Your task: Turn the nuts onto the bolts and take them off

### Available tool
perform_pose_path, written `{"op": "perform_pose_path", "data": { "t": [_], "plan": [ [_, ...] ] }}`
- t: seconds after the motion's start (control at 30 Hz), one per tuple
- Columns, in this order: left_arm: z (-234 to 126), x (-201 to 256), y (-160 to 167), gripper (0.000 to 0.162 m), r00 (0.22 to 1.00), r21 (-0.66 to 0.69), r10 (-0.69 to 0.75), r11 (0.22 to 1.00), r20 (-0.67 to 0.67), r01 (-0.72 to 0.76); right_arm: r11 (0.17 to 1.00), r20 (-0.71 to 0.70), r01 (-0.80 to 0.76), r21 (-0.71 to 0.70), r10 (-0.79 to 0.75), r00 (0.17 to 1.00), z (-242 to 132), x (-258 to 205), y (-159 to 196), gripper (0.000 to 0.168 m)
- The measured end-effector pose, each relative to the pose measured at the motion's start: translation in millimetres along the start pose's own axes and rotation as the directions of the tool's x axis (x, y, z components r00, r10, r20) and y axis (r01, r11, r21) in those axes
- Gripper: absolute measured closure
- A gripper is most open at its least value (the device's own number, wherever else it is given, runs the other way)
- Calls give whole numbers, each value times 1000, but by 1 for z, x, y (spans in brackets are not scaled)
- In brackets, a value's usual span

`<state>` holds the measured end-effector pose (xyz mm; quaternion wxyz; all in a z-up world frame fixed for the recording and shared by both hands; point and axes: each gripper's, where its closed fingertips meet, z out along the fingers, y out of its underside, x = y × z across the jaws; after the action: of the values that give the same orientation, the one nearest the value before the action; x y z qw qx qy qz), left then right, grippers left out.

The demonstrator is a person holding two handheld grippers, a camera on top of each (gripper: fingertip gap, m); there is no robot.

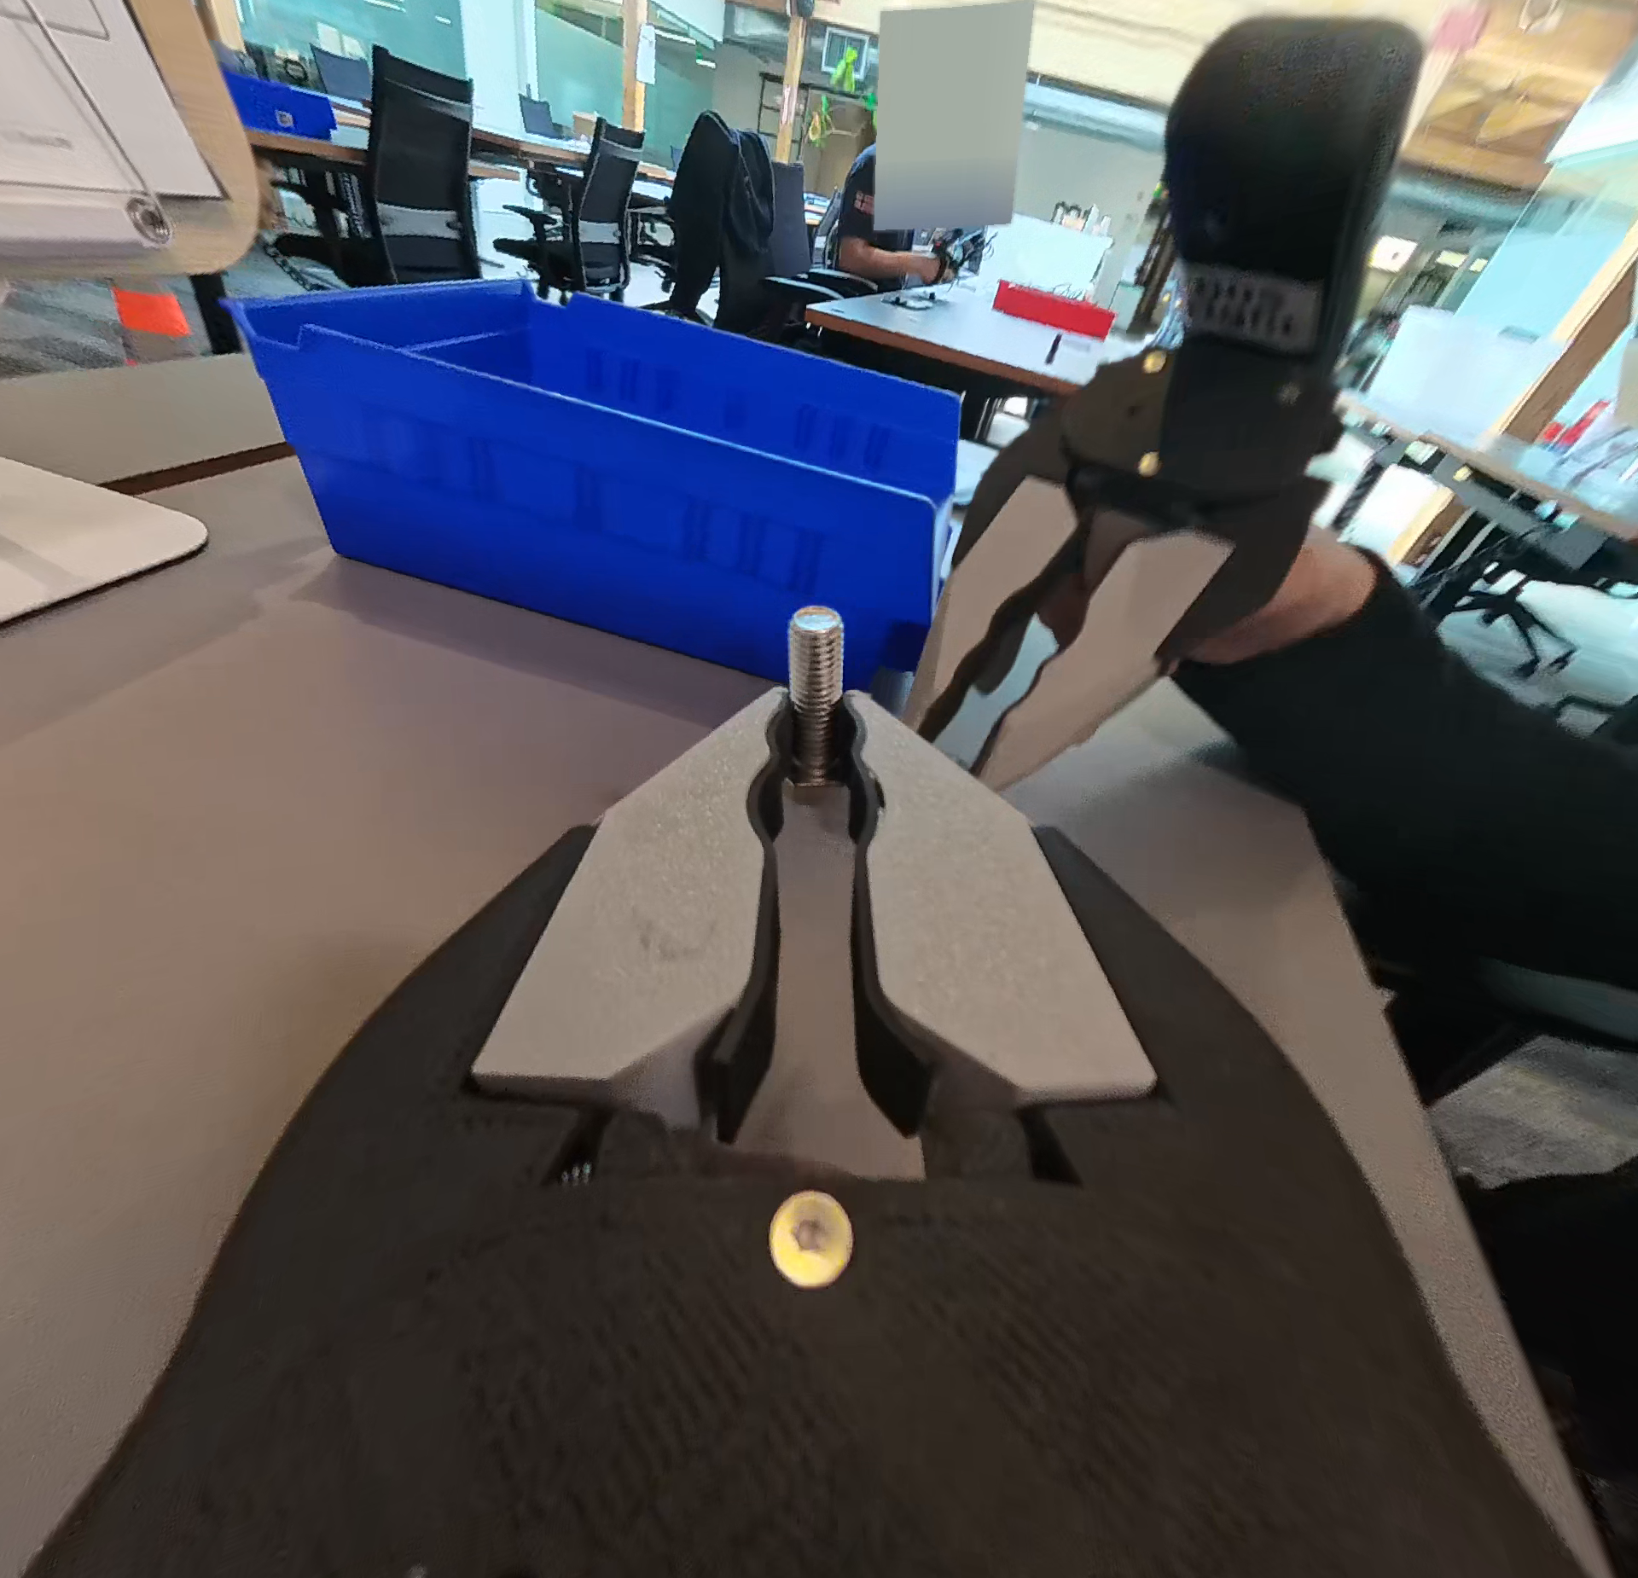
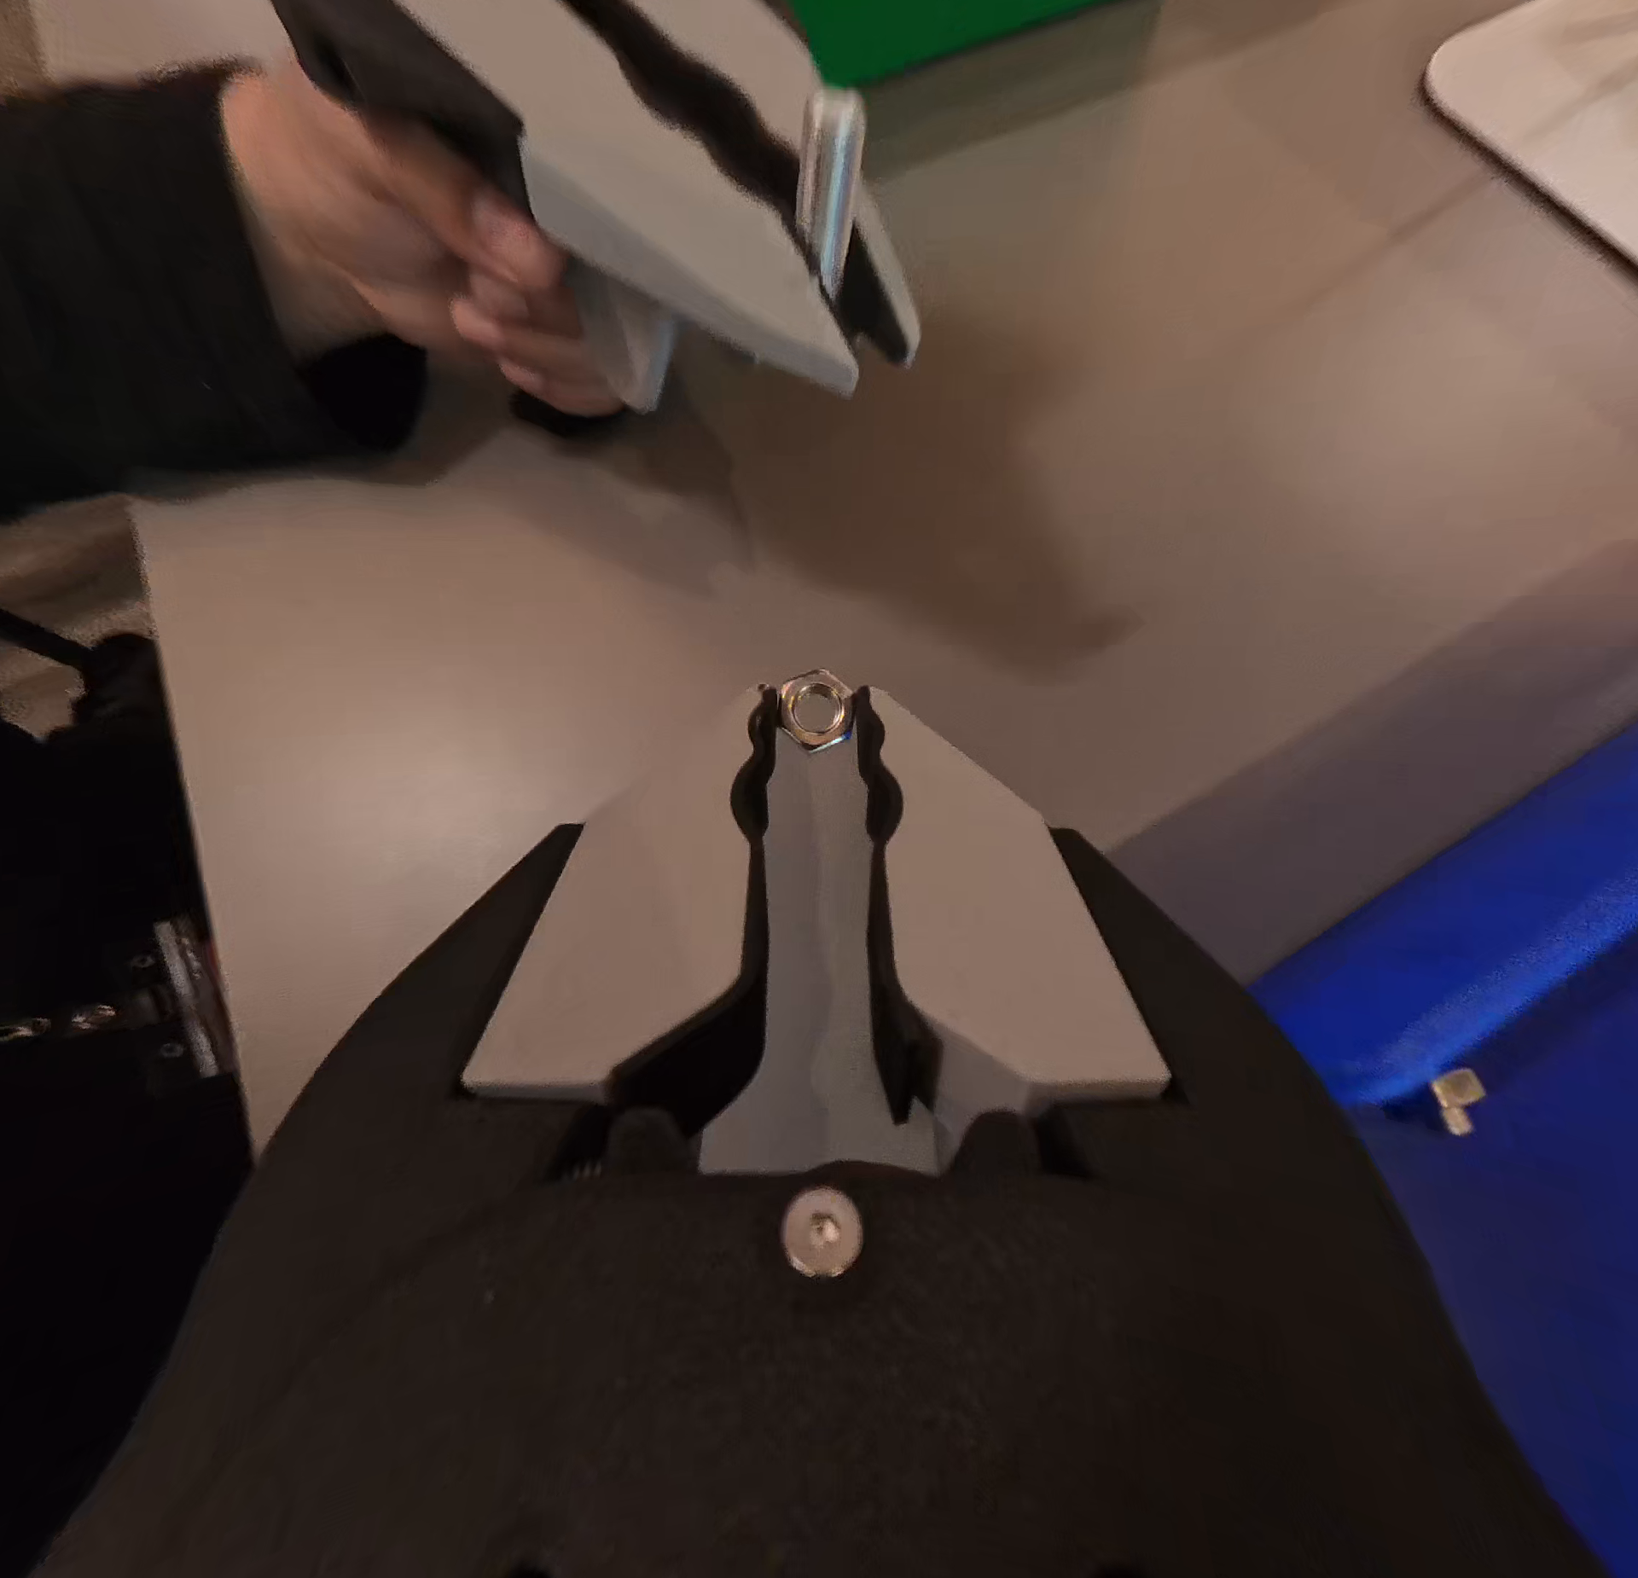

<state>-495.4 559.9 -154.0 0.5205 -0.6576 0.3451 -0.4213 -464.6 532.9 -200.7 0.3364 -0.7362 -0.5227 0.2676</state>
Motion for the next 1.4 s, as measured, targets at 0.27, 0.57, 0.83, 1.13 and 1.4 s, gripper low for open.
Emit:
{"op": "perform_pose_path", "data": {
  "t": [0.27,0.57,0.83,1.13,1.4],
  "plan": [
    [13,28,19,156,981,-112,184,975,-57,-190,977,110,-78,196,57,992,-44,-12,-35,153],
    [19,41,28,156,964,-160,251,951,-90,-263,981,79,-48,190,33,996,-44,-21,-49,154],
    [18,36,23,156,965,-129,254,957,-63,-260,997,72,-42,70,37,997,-35,-13,-64,153],
    [16,30,11,156,980,-58,198,978,-33,-199,1000,48,-4,-13,5,999,-24,-17,-76,153],
    [16,30,10,156,981,-51,192,980,-30,-193,999,5,-15,-40,15,1000,-17,-9,-77,153]
  ]
}}
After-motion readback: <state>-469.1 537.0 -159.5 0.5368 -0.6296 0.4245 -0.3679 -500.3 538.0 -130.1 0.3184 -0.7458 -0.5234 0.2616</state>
